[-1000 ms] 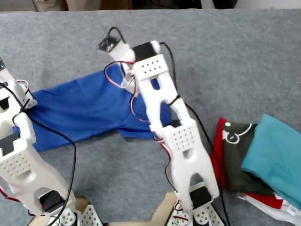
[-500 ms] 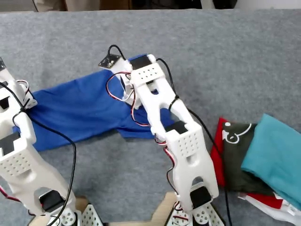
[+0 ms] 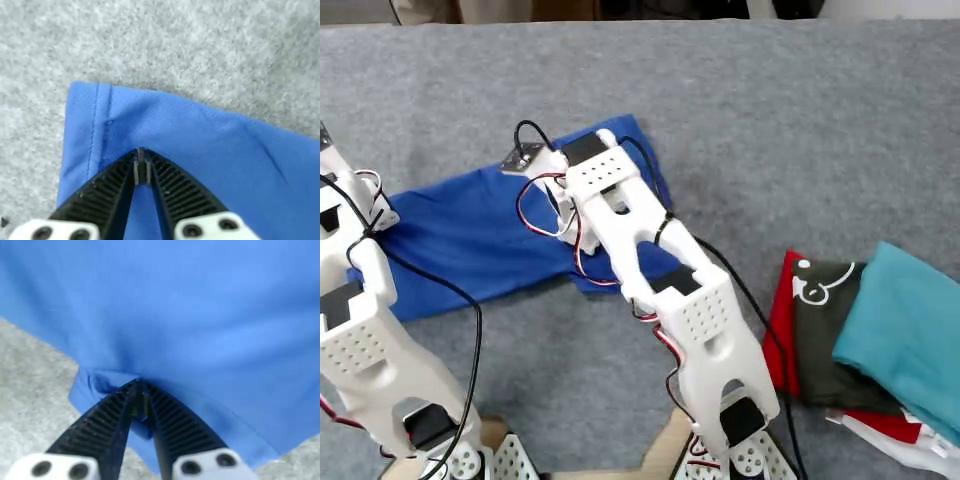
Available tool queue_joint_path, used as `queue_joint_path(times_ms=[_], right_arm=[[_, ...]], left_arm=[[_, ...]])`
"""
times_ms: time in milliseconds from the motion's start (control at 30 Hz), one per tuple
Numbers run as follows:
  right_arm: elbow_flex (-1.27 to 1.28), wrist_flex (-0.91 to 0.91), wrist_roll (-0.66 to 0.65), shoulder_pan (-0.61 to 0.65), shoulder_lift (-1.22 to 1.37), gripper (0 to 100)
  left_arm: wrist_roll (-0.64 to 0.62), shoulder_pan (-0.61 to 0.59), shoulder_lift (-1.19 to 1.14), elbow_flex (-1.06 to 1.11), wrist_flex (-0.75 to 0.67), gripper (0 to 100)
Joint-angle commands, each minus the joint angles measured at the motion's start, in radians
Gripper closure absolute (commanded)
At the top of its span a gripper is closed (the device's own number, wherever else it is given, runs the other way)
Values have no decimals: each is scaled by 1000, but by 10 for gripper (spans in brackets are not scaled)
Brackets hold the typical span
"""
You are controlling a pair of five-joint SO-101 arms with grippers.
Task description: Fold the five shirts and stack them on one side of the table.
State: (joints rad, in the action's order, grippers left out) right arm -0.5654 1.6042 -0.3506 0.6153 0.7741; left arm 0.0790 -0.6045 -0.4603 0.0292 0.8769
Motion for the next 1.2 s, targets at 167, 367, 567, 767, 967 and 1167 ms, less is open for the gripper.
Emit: queue_joint_path(times_ms=[167, 367, 567, 767, 967, 1167], right_arm=[[-1, 140, 8, 13, -94, 982], [10, 175, 2, 24, -96, 982], [65, 178, 8, 116, -110, 982], [214, 143, 8, 199, -217, 982], [185, 110, 3, 81, -263, 980], [202, 178, -129, -16, -337, 898]], left_arm=[[-2, -11, 1, -31, 6, 981], [-2, -12, 1, -31, 6, 981], [-2, -12, 1, -31, 3, 981], [-2, -12, 1, -32, 2, 981], [-2, -12, 1, -32, 2, 981], [-2, -12, 1, -32, 3, 981]])
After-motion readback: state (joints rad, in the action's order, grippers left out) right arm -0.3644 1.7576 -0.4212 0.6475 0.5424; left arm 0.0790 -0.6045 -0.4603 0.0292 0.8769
